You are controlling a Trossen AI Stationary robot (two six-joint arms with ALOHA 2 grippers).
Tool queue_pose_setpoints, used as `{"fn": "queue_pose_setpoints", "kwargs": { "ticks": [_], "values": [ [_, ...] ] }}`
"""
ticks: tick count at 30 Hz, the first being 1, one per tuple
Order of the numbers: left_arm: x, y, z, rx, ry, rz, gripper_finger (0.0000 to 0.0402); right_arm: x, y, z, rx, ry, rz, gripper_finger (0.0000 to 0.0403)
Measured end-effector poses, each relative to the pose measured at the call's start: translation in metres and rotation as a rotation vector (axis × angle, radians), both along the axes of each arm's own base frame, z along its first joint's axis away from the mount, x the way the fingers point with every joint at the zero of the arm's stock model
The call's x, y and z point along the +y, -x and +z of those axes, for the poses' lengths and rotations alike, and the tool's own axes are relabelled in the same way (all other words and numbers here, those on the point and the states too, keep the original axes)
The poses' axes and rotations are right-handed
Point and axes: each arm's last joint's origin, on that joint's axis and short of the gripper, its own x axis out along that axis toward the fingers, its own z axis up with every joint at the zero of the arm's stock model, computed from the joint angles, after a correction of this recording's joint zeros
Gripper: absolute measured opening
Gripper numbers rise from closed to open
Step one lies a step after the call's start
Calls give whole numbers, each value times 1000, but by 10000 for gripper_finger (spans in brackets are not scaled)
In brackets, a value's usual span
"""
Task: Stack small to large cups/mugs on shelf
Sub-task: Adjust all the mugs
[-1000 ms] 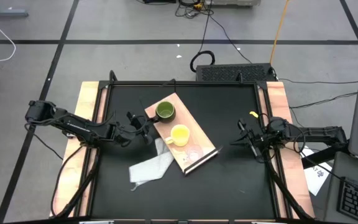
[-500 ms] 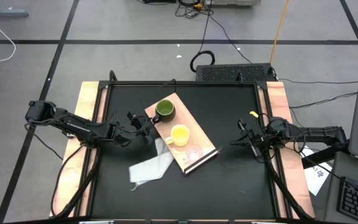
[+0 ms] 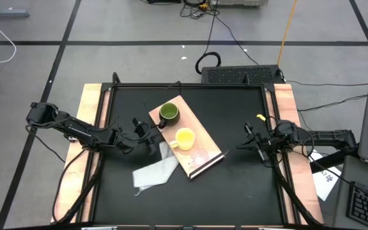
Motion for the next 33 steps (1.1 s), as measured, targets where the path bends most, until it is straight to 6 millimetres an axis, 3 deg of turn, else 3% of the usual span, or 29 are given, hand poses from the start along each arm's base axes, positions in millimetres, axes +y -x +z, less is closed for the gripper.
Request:
{"fn": "queue_pose_setpoints", "kwargs": {
  "ticks": [33],
  "values": [
    [13,3,-4,-1,13,177,200,0,0,0,0,0,0,0]
  ]
}}
